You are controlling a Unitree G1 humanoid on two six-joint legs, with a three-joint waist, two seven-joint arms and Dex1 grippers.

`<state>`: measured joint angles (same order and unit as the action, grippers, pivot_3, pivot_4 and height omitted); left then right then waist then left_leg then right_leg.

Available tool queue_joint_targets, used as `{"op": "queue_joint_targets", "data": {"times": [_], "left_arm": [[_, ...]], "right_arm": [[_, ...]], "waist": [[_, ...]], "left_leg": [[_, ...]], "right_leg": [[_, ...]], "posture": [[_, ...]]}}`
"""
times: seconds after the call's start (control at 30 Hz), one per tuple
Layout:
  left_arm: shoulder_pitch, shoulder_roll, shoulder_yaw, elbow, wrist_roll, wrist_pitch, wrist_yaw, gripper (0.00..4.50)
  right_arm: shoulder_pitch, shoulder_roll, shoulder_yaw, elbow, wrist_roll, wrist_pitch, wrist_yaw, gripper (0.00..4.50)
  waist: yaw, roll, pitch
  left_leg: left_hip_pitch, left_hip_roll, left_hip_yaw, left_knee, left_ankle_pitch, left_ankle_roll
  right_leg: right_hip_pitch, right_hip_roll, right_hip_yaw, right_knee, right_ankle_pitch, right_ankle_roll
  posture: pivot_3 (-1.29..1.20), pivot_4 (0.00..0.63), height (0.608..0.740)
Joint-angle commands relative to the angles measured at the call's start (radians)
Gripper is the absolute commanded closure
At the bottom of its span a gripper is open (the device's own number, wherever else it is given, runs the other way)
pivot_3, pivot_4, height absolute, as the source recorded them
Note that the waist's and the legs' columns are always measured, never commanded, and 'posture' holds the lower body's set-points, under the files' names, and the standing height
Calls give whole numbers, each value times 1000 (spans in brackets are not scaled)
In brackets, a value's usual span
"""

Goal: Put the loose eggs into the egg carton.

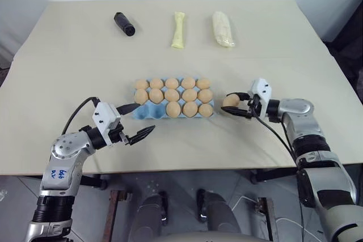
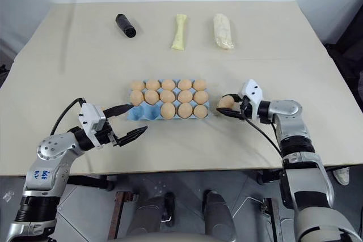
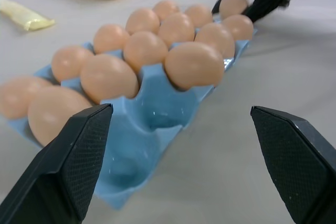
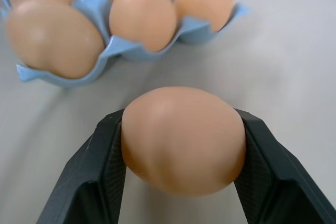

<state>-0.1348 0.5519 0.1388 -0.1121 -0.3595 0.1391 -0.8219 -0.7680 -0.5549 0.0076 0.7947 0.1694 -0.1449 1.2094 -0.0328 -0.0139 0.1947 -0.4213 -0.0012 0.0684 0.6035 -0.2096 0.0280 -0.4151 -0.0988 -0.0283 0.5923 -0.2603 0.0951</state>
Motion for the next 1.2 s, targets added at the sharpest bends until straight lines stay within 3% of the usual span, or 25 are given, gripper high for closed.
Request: {"op": "queue_joint_targets", "data": {"times": [0.03,0.13,0.3,0.57,0.77,0.97,1.2], "left_arm": [[48,34,58,-23,-5,-41,-7,0],[97,45,123,-7,-32,-37,2,0],[156,41,192,-13,-56,-22,30,0],[227,26,224,-61,-71,-9,73,0],[259,19,236,-115,-81,12,102,0],[262,19,232,-134,-88,22,115,0],[259,15,226,-139,-91,33,116,0]], "right_arm": [[20,-18,-9,-226,63,120,32,2180],[34,27,31,-451,113,274,17,2180],[-20,152,124,-603,88,470,-110,2180],[-138,371,241,-532,33,529,-236,2180],[-134,436,311,-493,1,528,-230,2180],[-114,470,321,-496,2,535,-245,113],[-25,364,267,-632,49,513,-196,49]], "waist": [[-4,0,0],[-12,0,0],[-14,0,0],[-15,0,0],[-19,-1,-1],[-22,-1,-1],[-16,-2,-1]], "left_leg": [[0,0,0,0,0,0],[0,2,1,-2,-1,-1],[0,6,2,-2,-1,-4],[-2,5,10,-3,-1,-4],[-2,5,11,-3,-2,-4],[-2,6,12,-3,-2,-4],[-2,6,13,-3,-2,-4]], "right_leg": [[0,0,0,0,0,0],[-2,0,-2,1,0,-2],[-4,-2,-15,2,0,-8],[-13,-15,-32,11,0,-10],[-13,-16,-36,12,0,-10],[-14,-16,-37,13,0,-10],[-14,-16,-38,12,0,-11]], "posture": [[0,150,740],[0,150,740],[0,150,740],[0,150,740],[0,150,740],[0,150,740],[0,150,740]]}}
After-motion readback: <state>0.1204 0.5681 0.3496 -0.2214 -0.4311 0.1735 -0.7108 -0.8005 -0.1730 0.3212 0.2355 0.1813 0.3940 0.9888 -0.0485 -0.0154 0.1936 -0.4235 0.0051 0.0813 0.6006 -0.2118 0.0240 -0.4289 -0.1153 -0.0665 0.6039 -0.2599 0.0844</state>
